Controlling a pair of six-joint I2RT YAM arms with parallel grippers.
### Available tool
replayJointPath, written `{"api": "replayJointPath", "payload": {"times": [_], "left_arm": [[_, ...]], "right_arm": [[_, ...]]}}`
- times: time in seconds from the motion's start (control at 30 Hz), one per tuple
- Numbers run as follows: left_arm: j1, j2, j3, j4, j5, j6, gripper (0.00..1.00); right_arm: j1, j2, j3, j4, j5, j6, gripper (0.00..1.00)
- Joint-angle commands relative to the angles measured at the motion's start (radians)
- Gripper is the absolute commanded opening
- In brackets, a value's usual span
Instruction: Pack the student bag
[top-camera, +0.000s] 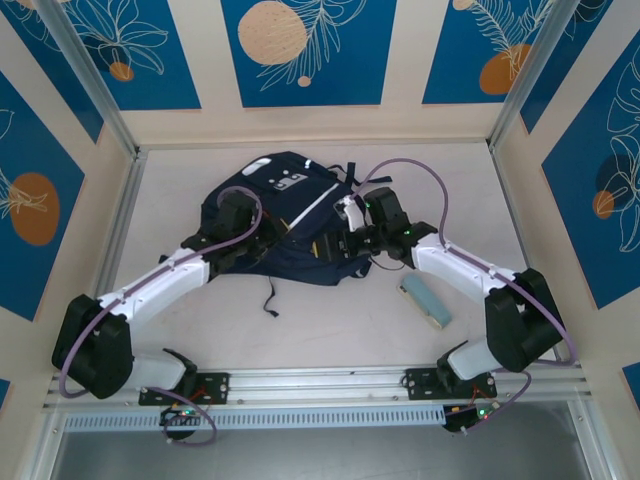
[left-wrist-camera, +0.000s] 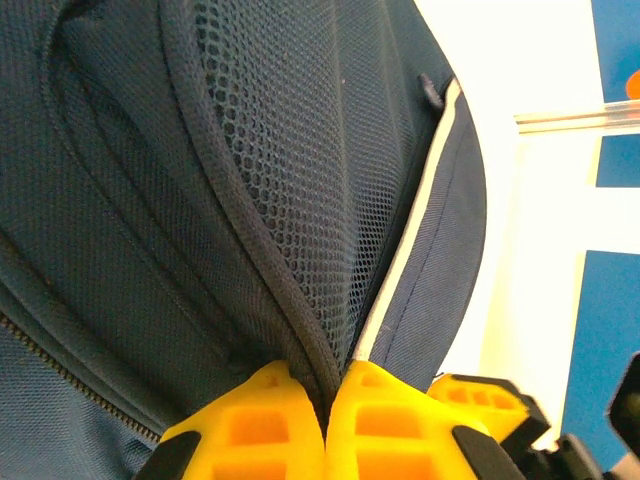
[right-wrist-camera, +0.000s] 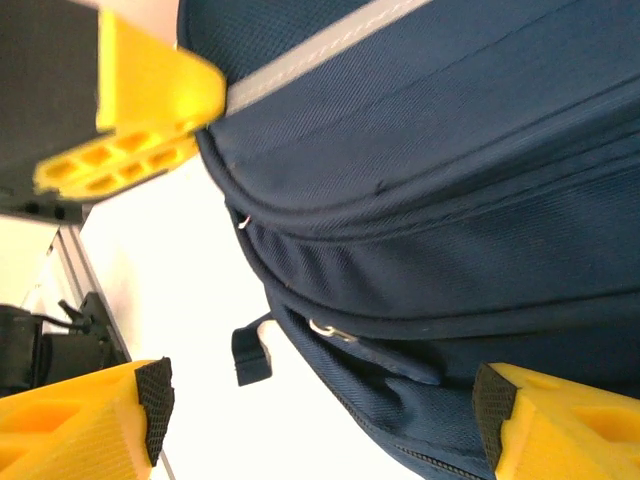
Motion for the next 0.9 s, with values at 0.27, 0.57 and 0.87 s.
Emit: {"api": "replayJointPath", "payload": {"times": [0.27,0.57,0.87], "left_arm": [[0.051,-0.051,0.087,0.086,0.045,0.044,0.00],[0.054,-0.044,0.093,0.094,0.054,0.037,0.00],[0.056,-0.039,0.091,0.096,0.057,0.033,0.00]], "right_arm": [[0.024,0.082,-0.044,0.144,0.012,-0.050,0.78],[0.065,0.125,-0.004,0.140,0.005,-0.141,0.58],[0.102,0.116,-0.012,0.178,0.081,-0.166,0.37]]}}
